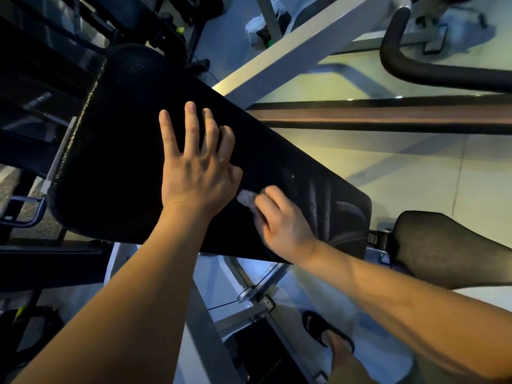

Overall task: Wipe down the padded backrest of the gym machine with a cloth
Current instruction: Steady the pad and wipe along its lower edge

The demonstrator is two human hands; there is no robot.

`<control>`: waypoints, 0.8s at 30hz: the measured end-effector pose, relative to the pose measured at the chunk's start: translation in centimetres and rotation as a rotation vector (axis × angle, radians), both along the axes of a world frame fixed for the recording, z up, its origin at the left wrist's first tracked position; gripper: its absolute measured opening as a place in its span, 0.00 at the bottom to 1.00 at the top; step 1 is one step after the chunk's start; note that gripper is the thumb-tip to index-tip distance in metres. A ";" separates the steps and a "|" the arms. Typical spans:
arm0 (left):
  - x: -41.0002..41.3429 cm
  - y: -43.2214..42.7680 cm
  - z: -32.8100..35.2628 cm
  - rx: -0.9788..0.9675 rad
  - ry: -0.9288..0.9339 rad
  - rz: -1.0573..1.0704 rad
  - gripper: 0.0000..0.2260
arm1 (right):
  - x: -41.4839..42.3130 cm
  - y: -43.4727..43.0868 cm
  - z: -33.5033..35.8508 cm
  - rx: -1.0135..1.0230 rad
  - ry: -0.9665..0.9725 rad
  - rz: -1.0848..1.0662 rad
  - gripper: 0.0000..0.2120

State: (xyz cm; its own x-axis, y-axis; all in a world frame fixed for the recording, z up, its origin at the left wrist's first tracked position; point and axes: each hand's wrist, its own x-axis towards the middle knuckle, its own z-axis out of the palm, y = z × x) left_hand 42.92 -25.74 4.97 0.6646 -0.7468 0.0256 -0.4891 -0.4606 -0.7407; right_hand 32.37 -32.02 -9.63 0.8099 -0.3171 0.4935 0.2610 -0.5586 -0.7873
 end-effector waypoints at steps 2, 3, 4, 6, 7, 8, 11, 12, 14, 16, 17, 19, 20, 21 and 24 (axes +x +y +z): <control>0.0 0.1 -0.1 -0.006 0.001 -0.003 0.29 | 0.9 -1.8 -0.7 -0.048 0.037 -0.012 0.03; 0.0 0.1 0.0 -0.009 0.004 -0.005 0.29 | 2.2 -3.0 -0.8 -0.019 0.068 -0.089 0.05; -0.1 0.1 0.0 -0.010 0.006 -0.005 0.29 | 3.5 -4.2 -0.5 0.028 0.091 -0.182 0.06; -0.1 0.1 0.1 -0.011 0.000 -0.005 0.29 | 5.4 -5.5 -0.1 0.112 0.113 -0.299 0.07; -0.1 0.0 0.1 -0.011 0.001 -0.005 0.28 | 5.4 -5.1 0.0 0.120 0.110 -0.316 0.06; -0.1 0.0 0.1 -0.011 0.003 -0.007 0.29 | 4.7 -4.2 0.0 0.112 0.096 -0.300 0.05; 0.0 -0.1 0.0 -0.023 0.009 -0.013 0.29 | -0.3 -0.7 -1.2 0.039 0.027 -0.026 0.06; 0.0 0.0 0.0 -0.025 0.012 -0.015 0.28 | -1.8 0.1 -1.8 -0.025 0.004 0.087 0.08; 0.0 0.1 -0.1 -0.023 0.008 -0.014 0.28 | -2.2 -0.5 -2.8 -0.150 -0.011 0.204 0.10; -0.1 0.0 0.0 -0.009 0.006 -0.009 0.28 | 0.3 -2.5 -2.6 -0.138 0.018 0.079 0.07; -0.1 -0.1 0.0 -0.001 0.005 -0.007 0.28 | 1.8 -3.6 -2.1 -0.097 0.037 -0.030 0.05; -0.2 -0.1 0.1 0.001 -0.004 -0.006 0.28 | 4.0 -5.2 -1.2 0.021 0.084 -0.197 0.02; -0.2 -0.1 0.1 -0.003 -0.005 -0.006 0.28 | 4.4 -5.1 -1.0 0.070 0.098 -0.248 0.02; -0.1 -0.1 0.1 -0.008 -0.001 -0.008 0.28 | 4.1 -4.3 -0.8 0.098 0.101 -0.273 0.02; 0.0 0.0 0.0 -0.025 0.014 -0.017 0.28 | 0.2 -0.6 -1.3 0.057 0.040 -0.078 0.03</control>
